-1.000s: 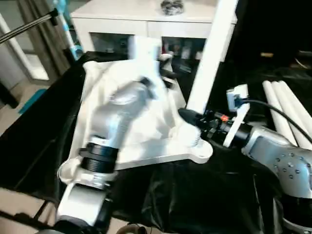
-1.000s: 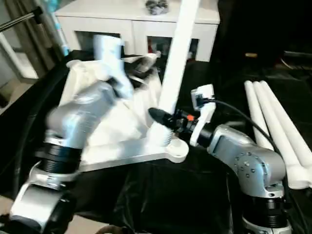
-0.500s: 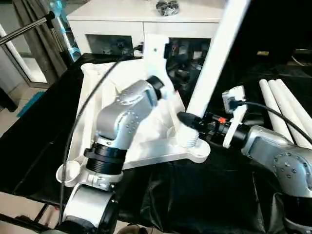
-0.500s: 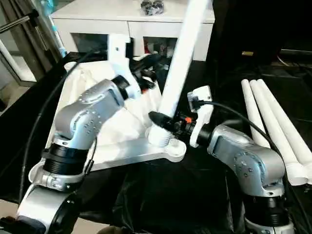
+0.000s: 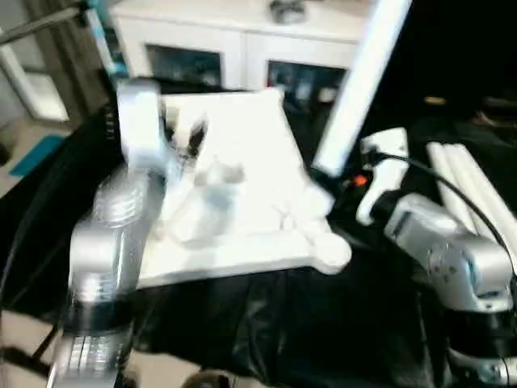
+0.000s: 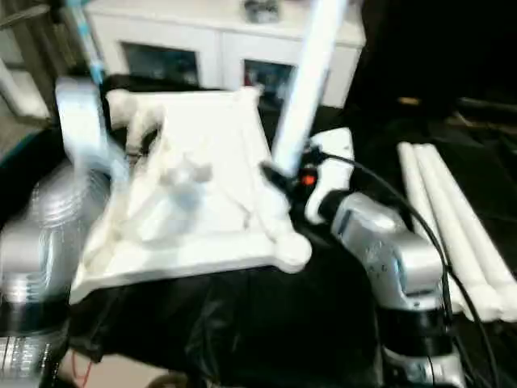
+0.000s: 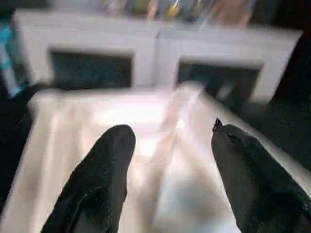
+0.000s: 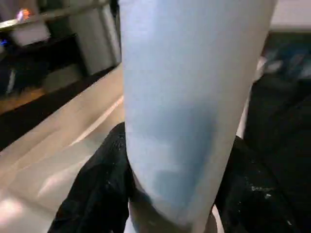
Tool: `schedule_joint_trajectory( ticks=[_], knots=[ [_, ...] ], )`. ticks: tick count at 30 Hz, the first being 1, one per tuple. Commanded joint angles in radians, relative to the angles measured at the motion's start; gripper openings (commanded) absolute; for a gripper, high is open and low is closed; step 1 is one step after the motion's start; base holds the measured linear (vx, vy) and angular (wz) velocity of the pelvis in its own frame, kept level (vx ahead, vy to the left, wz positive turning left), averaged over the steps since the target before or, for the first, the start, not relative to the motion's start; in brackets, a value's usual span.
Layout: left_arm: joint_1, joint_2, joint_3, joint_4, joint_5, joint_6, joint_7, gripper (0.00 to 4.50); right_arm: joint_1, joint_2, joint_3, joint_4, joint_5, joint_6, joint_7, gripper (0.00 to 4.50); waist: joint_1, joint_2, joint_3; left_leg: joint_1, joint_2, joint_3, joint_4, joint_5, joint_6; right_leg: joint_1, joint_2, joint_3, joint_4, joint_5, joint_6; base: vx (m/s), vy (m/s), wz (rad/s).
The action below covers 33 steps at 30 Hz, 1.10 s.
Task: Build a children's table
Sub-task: Move to table
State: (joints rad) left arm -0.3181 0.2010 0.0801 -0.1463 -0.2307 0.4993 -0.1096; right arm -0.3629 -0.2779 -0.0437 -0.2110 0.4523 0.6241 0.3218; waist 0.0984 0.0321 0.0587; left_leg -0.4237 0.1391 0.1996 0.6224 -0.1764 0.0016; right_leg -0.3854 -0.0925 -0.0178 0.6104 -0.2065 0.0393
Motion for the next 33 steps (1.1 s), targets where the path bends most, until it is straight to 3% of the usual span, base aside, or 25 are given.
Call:
schedule_joint_trajectory(
  ticks=[1,6,7,9,12,13,14,15,16,18,19,20,21,22,23,24,25,26,27,28,29,30,31,32,33],
  knots=[
    [0.030,-0.014,-0.034,-0.039,0.016,-0.022,0.013,2.97,0.022,0.004,-0.048,-0.047,-0.040,-0.063,-0.045,1.87,-0.013,-0.005,-0.076,0.056,0.082,-0.043,-0.100,-0.244,-0.092,0.014,-0.040,0.022,-0.056,-0.048,-0.149,0.000,0.000,0.00],
    [0.157,-0.077,-0.063,-0.052,0.066,-0.089,0.086,2.97,0.131,0.071,-0.086,-0.086,-0.069,-0.050,-0.173,1.87,-0.026,-0.002,-0.064,0.053,0.081,-0.048,-0.111,-0.354,-0.091,0.007,-0.046,0.027,-0.078,-0.237,-0.121,0.000,0.000,0.00],
    [0.169,-0.085,-0.064,-0.060,0.082,-0.100,0.108,2.97,0.149,0.068,-0.082,-0.082,-0.070,-0.042,-0.170,1.87,-0.028,0.018,-0.064,0.053,0.079,-0.055,-0.113,-0.382,-0.104,0.008,-0.047,0.028,-0.080,-0.266,-0.104,0.000,0.000,0.00],
    [0.183,-0.105,-0.055,-0.080,0.089,-0.115,0.126,2.97,0.177,0.055,-0.050,-0.066,-0.095,-0.045,-0.161,1.87,-0.044,-0.002,-0.064,0.050,0.077,-0.056,-0.112,-0.410,-0.107,0.008,-0.045,0.027,-0.087,-0.283,-0.093,0.000,0.000,0.00],
    [0.194,-0.119,-0.040,-0.098,0.095,-0.140,0.139,2.97,0.198,0.038,0.011,-0.046,-0.140,-0.085,-0.138,1.87,-0.049,-0.009,-0.060,0.044,0.077,-0.057,-0.112,-0.411,-0.092,0.010,-0.051,0.027,-0.090,-0.330,-0.096,0.000,0.000,0.00],
    [0.201,-0.116,-0.040,-0.115,0.103,-0.128,0.148,2.97,0.203,0.041,0.025,-0.037,-0.149,-0.097,-0.131,1.87,-0.057,-0.033,-0.059,0.038,0.076,-0.055,-0.108,-0.404,-0.076,0.009,-0.051,0.027,-0.095,-0.353,-0.091,0.000,0.000,0.00],
    [0.201,-0.116,-0.040,-0.115,0.103,-0.128,0.148,2.97,0.203,0.041,0.025,-0.037,-0.149,-0.097,-0.131,1.87,-0.053,-0.022,-0.061,0.037,0.077,-0.059,-0.108,-0.391,-0.071,0.011,-0.056,0.027,-0.087,-0.352,-0.095,0.000,0.000,0.00],
    [0.207,-0.106,-0.044,-0.137,0.130,-0.131,0.162,2.97,0.198,0.043,0.044,-0.029,-0.163,-0.103,-0.125,1.87,-0.062,-0.053,-0.059,0.035,0.079,-0.053,-0.106,-0.374,-0.055,0.006,-0.052,0.027,-0.095,-0.357,-0.091,0.000,0.000,0.00],
    [0.211,-0.097,-0.042,-0.150,0.152,-0.135,0.176,2.97,0.190,0.048,0.065,-0.019,-0.177,-0.117,-0.118,1.87,-0.062,-0.059,-0.057,0.037,0.081,-0.053,-0.107,-0.363,-0.050,0.003,-0.051,0.026,-0.094,-0.372,-0.090,0.000,0.000,0.00],
    [0.211,-0.091,-0.044,-0.150,0.183,-0.142,0.200,2.97,0.171,0.060,0.091,0.003,-0.193,-0.129,-0.116,1.87,-0.060,-0.030,-0.061,0.053,0.090,-0.069,-0.113,-0.377,-0.094,0.000,-0.033,0.016,-0.082,-0.340,-0.089,0.000,0.000,0.00],
    [0.209,-0.093,-0.043,-0.142,0.191,-0.143,0.206,2.97,0.163,0.068,0.097,0.012,-0.197,-0.131,-0.121,1.87,-0.070,-0.004,-0.062,0.013,0.080,-0.151,-0.152,-0.482,-0.083,0.037,-0.014,-0.057,-0.042,-0.213,-0.105,0.000,0.000,0.00],
    [0.201,-0.099,-0.050,-0.130,0.200,-0.140,0.214,2.97,0.159,0.070,0.102,0.014,-0.196,-0.134,-0.117,1.87,-0.090,-0.007,-0.060,0.024,0.098,-0.191,-0.162,-0.533,-0.088,0.031,-0.005,-0.064,-0.028,-0.170,-0.116,0.003,-0.039,0.35],
    [0.191,-0.106,-0.064,-0.115,0.219,-0.145,0.224,2.97,0.158,0.068,0.111,0.016,-0.205,-0.143,-0.115,1.87,-0.101,0.030,-0.062,0.051,0.113,-0.262,-0.176,-0.590,-0.108,0.023,0.015,-0.074,0.013,-0.121,-0.138,0.020,-0.059,0.55],
    [0.187,-0.109,-0.072,-0.110,0.228,-0.151,0.227,2.97,0.160,0.064,0.116,0.016,-0.212,-0.150,-0.113,1.87,-0.108,0.025,-0.058,0.061,0.127,-0.296,-0.186,-0.609,-0.104,0.014,0.021,-0.070,0.038,-0.126,-0.143,0.020,-0.059,0.55],
    [0.187,-0.109,-0.072,-0.110,0.228,-0.151,0.227,2.97,0.160,0.064,0.116,0.016,-0.212,-0.150,-0.113,1.87,-0.108,0.022,-0.055,0.078,0.133,-0.359,-0.191,-0.582,-0.052,-0.003,0.032,-0.053,0.079,-0.172,-0.154,0.018,-0.122,0.63],
    [0.182,-0.116,-0.080,-0.112,0.217,-0.140,0.217,2.97,0.162,0.066,0.105,0.021,-0.211,-0.146,-0.122,1.87,-0.104,0.022,-0.055,0.079,0.120,-0.373,-0.187,-0.557,-0.020,-0.007,0.033,-0.044,0.087,-0.185,-0.166,0.010,-0.206,0.49],
    [0.173,-0.127,-0.093,-0.115,0.201,-0.124,0.201,2.97,0.166,0.069,0.088,0.029,-0.209,-0.140,-0.135,1.87,-0.093,0.015,-0.058,0.078,0.150,-0.303,-0.174,-0.442,0.024,-0.013,0.016,-0.015,0.077,-0.096,-0.179,0.010,-0.206,0.49],
    [0.170,-0.141,-0.095,-0.115,0.171,-0.107,0.185,2.97,0.166,0.076,0.067,0.034,-0.199,-0.129,-0.145,1.87,-0.084,0.008,-0.063,0.078,0.129,-0.289,-0.169,-0.422,0.055,-0.011,0.014,-0.006,0.060,-0.076,-0.210,-0.002,-0.264,0.33],
    [0.159,-0.145,-0.098,-0.100,0.161,-0.086,0.176,2.97,0.166,0.069,0.055,0.036,-0.199,-0.133,-0.139,1.87,-0.076,-0.017,-0.063,0.050,0.050,-0.226,-0.115,-0.359,0.131,0.008,-0.020,0.025,-0.032,0.000,-0.354,0.003,-0.253,0.23],
    [0.159,-0.145,-0.098,-0.100,0.161,-0.086,0.176,2.97,0.166,0.069,0.055,0.036,-0.199,-0.133,-0.139,1.87,-0.058,-0.044,-0.057,0.006,-0.028,-0.157,-0.033,-0.284,0.136,0.036,-0.066,0.054,-0.100,-0.002,-0.411,0.003,-0.253,0.23],
    [0.147,-0.144,-0.098,-0.083,0.171,-0.086,0.177,2.97,0.165,0.059,0.059,0.037,-0.214,-0.140,-0.135,1.87,-0.017,-0.061,-0.068,-0.004,-0.036,-0.111,0.052,-0.096,0.078,0.069,-0.125,0.073,-0.101,-0.056,-0.231,-0.010,-0.202,0.02],
    [0.138,-0.140,-0.100,-0.071,0.178,-0.095,0.174,2.97,0.166,0.055,0.062,0.035,-0.221,-0.143,-0.133,1.87,-0.004,-0.062,-0.067,-0.024,-0.032,-0.111,0.043,-0.035,0.055,0.079,-0.115,0.083,-0.092,-0.051,-0.084,-0.044,-0.174,-0.10],
    [0.131,-0.138,-0.100,-0.061,0.183,-0.104,0.169,2.97,0.166,0.052,0.064,0.033,-0.226,-0.144,-0.133,1.87,0.007,-0.076,-0.073,-0.046,-0.015,-0.121,0.058,-0.083,0.059,0.094,-0.135,0.117,-0.082,-0.123,0.240,-0.044,-0.174,-0.10],
    [0.125,-0.129,-0.102,-0.048,0.190,-0.111,0.160,2.97,0.168,0.054,0.066,0.027,-0.227,-0.141,-0.138,1.87,0.007,-0.077,-0.075,-0.059,-0.016,-0.128,0.079,-0.124,0.082,0.101,-0.156,0.140,-0.076,-0.088,0.282,-0.052,-0.112,-0.04],
    [0.121,-0.122,-0.101,-0.037,0.188,-0.112,0.148,2.97,0.170,0.057,0.067,0.019,-0.227,-0.139,-0.143,1.87,0.001,-0.062,-0.078,-0.062,-0.017,-0.144,0.104,-0.157,0.076,0.107,-0.181,0.151,-0.067,0.022,0.244,0.000,0.000,0.00]
  ],
)
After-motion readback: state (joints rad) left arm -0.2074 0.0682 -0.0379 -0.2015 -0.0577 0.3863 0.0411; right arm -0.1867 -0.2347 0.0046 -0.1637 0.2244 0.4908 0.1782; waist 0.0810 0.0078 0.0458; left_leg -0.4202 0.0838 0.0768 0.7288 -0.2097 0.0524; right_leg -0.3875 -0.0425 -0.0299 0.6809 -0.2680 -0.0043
